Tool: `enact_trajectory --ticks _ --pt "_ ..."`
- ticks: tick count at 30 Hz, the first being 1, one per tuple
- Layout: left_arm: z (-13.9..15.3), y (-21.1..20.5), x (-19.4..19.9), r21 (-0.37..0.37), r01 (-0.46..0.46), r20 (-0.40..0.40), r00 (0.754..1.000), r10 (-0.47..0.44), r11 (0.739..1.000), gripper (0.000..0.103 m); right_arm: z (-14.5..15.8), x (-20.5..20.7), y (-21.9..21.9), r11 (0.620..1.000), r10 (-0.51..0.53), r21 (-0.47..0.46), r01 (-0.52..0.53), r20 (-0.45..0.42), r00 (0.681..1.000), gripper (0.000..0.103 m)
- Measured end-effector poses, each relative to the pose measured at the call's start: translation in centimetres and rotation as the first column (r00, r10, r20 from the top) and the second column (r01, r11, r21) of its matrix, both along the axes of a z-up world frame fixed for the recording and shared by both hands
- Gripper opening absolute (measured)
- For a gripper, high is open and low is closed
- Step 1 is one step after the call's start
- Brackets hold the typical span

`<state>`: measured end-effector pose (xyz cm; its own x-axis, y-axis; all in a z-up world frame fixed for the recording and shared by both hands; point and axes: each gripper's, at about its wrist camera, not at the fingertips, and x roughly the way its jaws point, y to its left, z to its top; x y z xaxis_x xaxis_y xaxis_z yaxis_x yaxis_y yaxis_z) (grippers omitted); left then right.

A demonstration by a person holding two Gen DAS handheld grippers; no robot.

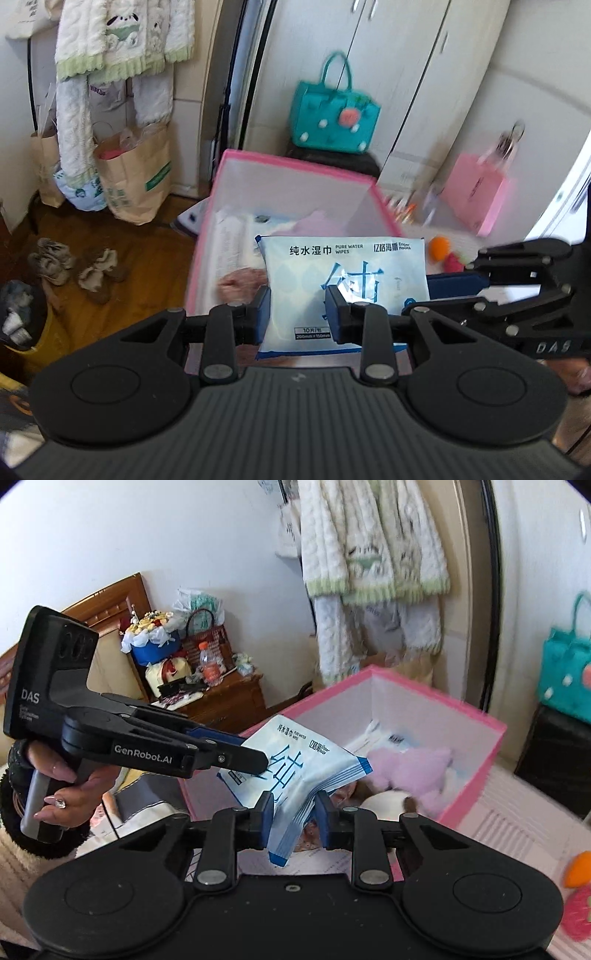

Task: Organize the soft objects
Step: 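Lower the wet-wipes pack into the box with the left tool, then open the left tool and withdraw it from the box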

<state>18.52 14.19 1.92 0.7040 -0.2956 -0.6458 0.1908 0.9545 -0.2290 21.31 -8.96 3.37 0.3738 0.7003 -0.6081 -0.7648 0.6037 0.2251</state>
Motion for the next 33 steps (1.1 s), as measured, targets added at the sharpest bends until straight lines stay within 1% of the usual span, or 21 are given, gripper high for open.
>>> enact_trajectory --ticks 2,4,8,10,11,15,16,17,19,21,25,29,33 --pt "-0.4 0.0 0.5 0.038 -0.003 -0.018 1.000 0.004 0.999 0.029 -1.1 0.9 0.5 1.000 0.008 0.013 -0.007 -0.054 0.999 0.029" --pt "-0.7 -0.4 0.8 0.087 0.009 -0.024 1.000 -0.007 0.996 0.029 -2.0 1.3 0.8 1.000 0.011 0.010 -0.011 -0.080 0.997 0.029" --pt "-1.1 -1.3 1.2 0.190 0.028 -0.003 1.000 -0.028 0.981 0.030 -3.0 1.7 1.7 1.000 0.009 -0.021 -0.011 -0.077 0.997 0.029" --pt "-1.4 -1.8 1.4 0.233 0.030 0.007 0.999 -0.033 0.972 0.031 -3.4 1.8 2.4 0.998 0.010 -0.065 -0.011 -0.022 1.000 0.029" --pt "-1.6 -2.2 1.5 0.268 0.032 0.012 0.999 -0.037 0.963 0.031 -3.6 2.0 2.8 0.996 0.014 -0.082 -0.015 -0.014 1.000 0.029" --pt "-2.5 -3.1 1.7 0.367 0.032 0.019 0.999 -0.042 0.930 0.031 -4.4 3.1 3.2 0.995 0.018 -0.101 -0.023 -0.050 0.999 0.029" --pt "-2.6 -3.2 1.7 0.369 0.039 0.014 0.999 -0.047 0.928 0.030 -4.5 3.1 3.3 0.994 0.023 -0.109 -0.028 -0.049 0.999 0.029" --pt "-2.6 -3.1 1.6 0.352 0.053 0.003 0.998 -0.057 0.934 0.029 -4.4 2.9 3.4 0.993 0.034 -0.114 -0.039 -0.043 0.998 0.028" --pt "-2.5 -3.1 1.1 0.295 0.106 -0.026 0.994 -0.103 0.950 0.030 -4.1 2.3 3.2 0.991 0.059 -0.115 -0.063 -0.037 0.998 0.026" --pt "-2.4 -3.2 0.4 0.249 0.147 -0.044 0.989 -0.141 0.957 0.030 -3.6 1.8 3.3 0.991 0.073 -0.110 -0.076 -0.031 0.997 0.026" --pt "-2.1 -3.6 0.0 0.244 0.131 -0.034 0.991 -0.126 0.961 0.030 -3.5 1.0 3.5 0.984 0.049 -0.175 -0.042 0.032 0.998 0.026" --pt "-1.5 -3.2 -0.4 0.242 0.103 -0.028 0.995 -0.099 0.965 0.030 -3.1 1.4 1.8 0.990 0.007 -0.141 -0.007 -0.001 1.000 0.027" --pt "-0.5 -3.1 -0.9 0.245 0.087 -0.034 0.996 -0.081 0.966 0.030 -2.0 0.4 0.4 0.991 0.000 -0.135 0.004 0.028 1.000 0.029"
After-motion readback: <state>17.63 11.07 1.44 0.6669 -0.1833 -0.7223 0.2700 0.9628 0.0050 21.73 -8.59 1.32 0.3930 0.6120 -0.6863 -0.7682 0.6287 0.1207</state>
